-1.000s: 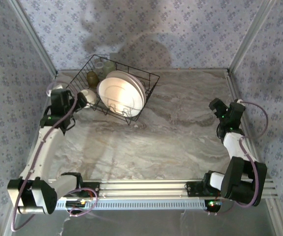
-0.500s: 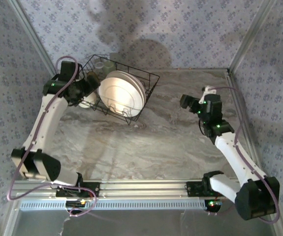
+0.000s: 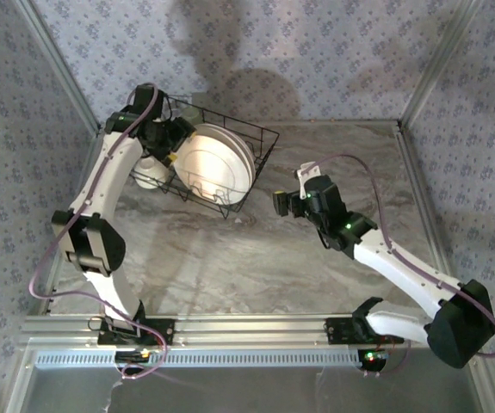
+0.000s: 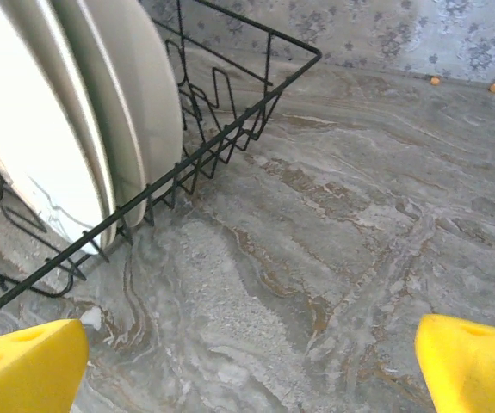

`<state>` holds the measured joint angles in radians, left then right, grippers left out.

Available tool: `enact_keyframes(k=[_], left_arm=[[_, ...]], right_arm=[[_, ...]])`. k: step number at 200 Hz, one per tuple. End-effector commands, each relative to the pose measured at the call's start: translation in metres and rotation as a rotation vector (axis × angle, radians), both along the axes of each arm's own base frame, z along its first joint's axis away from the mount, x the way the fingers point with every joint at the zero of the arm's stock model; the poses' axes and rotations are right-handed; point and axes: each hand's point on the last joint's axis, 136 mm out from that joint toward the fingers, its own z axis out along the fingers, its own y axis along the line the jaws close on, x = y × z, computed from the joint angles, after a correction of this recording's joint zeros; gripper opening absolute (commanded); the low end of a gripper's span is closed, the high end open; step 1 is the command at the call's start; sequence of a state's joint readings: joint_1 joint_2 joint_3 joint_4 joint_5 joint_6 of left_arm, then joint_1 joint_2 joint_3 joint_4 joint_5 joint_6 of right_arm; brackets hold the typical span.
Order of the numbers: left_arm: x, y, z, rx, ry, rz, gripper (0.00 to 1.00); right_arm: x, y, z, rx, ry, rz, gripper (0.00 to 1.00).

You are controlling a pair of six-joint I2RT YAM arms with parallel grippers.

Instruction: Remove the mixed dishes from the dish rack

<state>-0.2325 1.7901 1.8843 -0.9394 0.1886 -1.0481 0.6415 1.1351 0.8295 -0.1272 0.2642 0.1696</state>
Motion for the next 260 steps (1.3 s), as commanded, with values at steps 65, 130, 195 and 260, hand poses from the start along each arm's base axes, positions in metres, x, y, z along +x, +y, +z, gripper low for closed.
enact_keyframes(k=[65, 130, 195, 260], left_arm=[[0.016, -0.016, -0.012, -0.111, 0.112, 0.058, 0.64], [0.029, -0.019, -0.006, -0.128, 0.112, 0.071, 0.69], [0.023, -0.02, 0.009, -0.152, 0.084, 0.091, 0.64], [0.02, -0.038, -0.013, -0.235, 0.169, 0.087, 0.54]], right_arm=[[-0.007, 0.019, 0.008, -0.038, -0.031, 0.054, 1.0], [-0.01, 0.028, -0.002, -0.045, -0.01, 0.077, 1.0], [-0.009, 0.033, -0.011, -0.046, 0.01, 0.088, 1.0], [-0.008, 0.035, -0.013, -0.041, 0.021, 0.091, 1.0]])
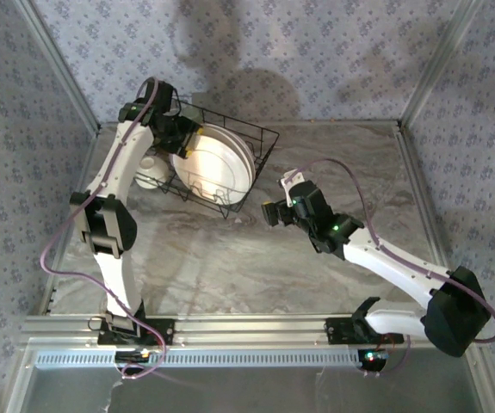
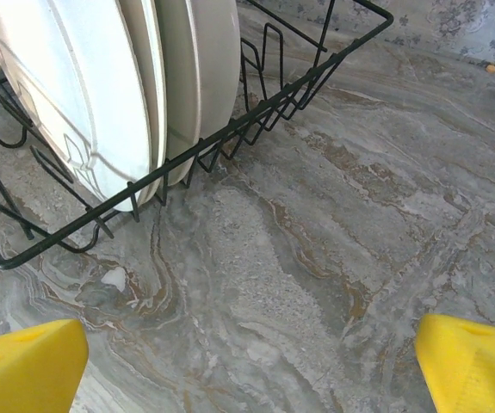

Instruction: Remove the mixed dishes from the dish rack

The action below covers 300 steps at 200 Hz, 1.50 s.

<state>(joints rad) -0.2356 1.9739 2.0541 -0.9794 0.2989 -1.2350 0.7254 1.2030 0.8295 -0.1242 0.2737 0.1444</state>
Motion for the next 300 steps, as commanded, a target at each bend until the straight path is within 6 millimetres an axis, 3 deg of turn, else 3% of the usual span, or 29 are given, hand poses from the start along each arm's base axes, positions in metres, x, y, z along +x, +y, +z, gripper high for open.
enact_keyframes(k=[1, 73, 116, 121, 153, 194, 244, 300], left_arm=[[-0.009, -0.011, 0.01, -0.071, 0.024, 0.008, 0.54], [-0.02, -0.022, 0.011, -0.131, 0.063, 0.002, 0.34], [-0.032, -0.022, 0.016, -0.152, 0.062, -0.005, 0.28], [-0.036, -0.022, 0.007, -0.149, 0.085, -0.004, 0.28], [-0.049, -0.023, 0.007, -0.167, 0.101, -0.021, 0.22], [-0.067, -0.023, 0.015, -0.183, 0.105, -0.06, 0.15], [-0.086, -0.025, 0.022, -0.221, 0.112, -0.075, 0.0], [-0.103, -0.026, 0.044, -0.261, 0.087, -0.106, 0.0]], right_arm=[[0.003, 0.006, 0.01, 0.025, -0.017, 0.002, 1.0], [0.006, 0.007, 0.008, 0.02, -0.012, -0.006, 1.0], [0.007, 0.007, 0.008, 0.011, -0.013, -0.007, 1.0], [0.008, 0.006, 0.008, 0.009, -0.013, -0.008, 1.0], [0.011, 0.006, 0.009, 0.012, -0.013, -0.01, 1.0], [0.016, 0.007, 0.012, 0.016, -0.015, -0.007, 1.0], [0.02, 0.011, 0.014, 0.021, -0.013, -0.003, 1.0], [0.025, 0.014, 0.021, 0.029, -0.021, 0.001, 1.0]])
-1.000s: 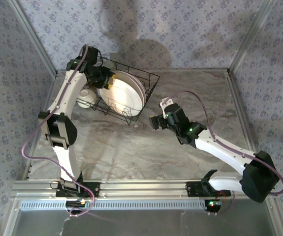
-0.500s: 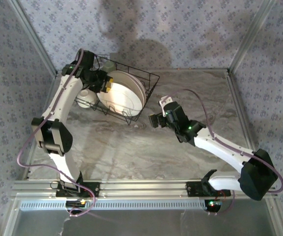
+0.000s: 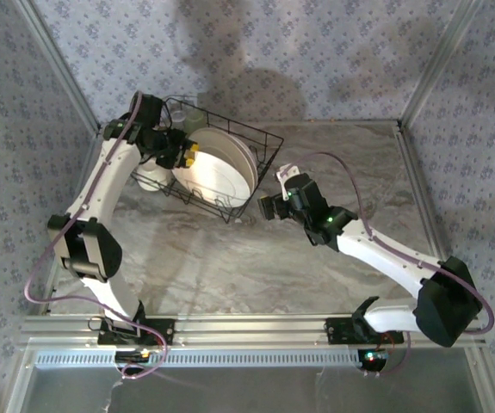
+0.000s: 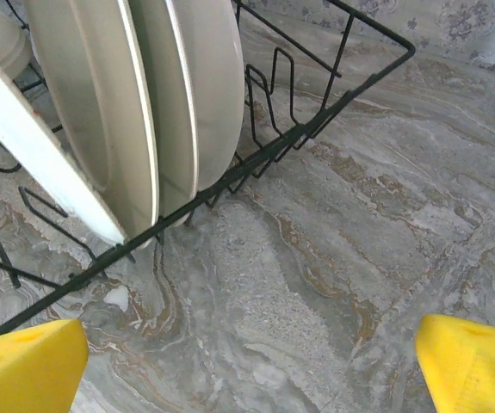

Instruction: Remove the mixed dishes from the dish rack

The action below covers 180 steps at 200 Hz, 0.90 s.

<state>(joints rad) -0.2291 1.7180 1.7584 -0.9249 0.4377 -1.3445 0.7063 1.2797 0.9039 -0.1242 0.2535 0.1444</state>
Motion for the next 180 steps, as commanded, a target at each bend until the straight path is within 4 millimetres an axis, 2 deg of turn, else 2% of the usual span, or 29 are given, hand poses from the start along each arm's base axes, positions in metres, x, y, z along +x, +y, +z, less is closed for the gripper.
enact_keyframes(k=[1, 37, 71, 100, 117, 139, 180], left_arm=[[-0.038, -0.022, 0.026, -0.104, 0.013, -0.117, 0.0], [-0.039, -0.02, 0.031, -0.112, -0.009, -0.125, 0.0], [-0.041, -0.021, 0.024, -0.116, 0.002, -0.134, 0.0], [-0.038, -0.023, 0.034, -0.122, -0.026, -0.151, 0.0], [-0.041, -0.022, 0.04, -0.116, -0.04, -0.157, 0.0], [-0.048, -0.02, 0.047, -0.116, -0.056, -0.161, 0.0], [-0.056, -0.021, 0.065, -0.139, -0.095, -0.168, 0.0]], right_arm=[[0.008, 0.005, 0.016, 0.023, -0.031, 0.004, 1.0], [0.016, 0.002, 0.009, 0.074, 0.027, -0.006, 1.0], [0.044, -0.024, 0.01, 0.162, 0.091, -0.075, 1.0], [0.07, -0.037, 0.005, 0.179, 0.161, -0.138, 1.0], [0.08, -0.036, 0.0, 0.183, 0.185, -0.144, 1.0], [0.082, -0.03, -0.002, 0.19, 0.197, -0.134, 1.0], [0.076, -0.023, 0.006, 0.197, 0.165, -0.1, 1.0]])
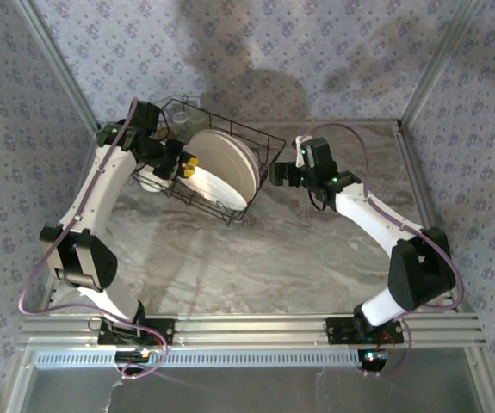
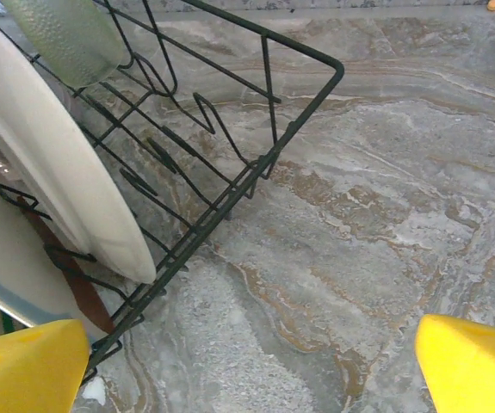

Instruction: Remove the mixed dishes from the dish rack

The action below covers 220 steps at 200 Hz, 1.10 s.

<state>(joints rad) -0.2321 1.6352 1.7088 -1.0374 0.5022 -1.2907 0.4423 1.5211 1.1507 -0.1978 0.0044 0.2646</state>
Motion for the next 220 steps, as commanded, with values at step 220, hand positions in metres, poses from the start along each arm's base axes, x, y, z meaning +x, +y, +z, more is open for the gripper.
enact_keyframes(k=[220], left_arm=[[-0.054, -0.012, 0.098, -0.128, -0.218, -0.157, 0.0]], right_arm=[[-0.165, 0.119, 0.105, -0.141, -0.73, 0.869, 0.95]])
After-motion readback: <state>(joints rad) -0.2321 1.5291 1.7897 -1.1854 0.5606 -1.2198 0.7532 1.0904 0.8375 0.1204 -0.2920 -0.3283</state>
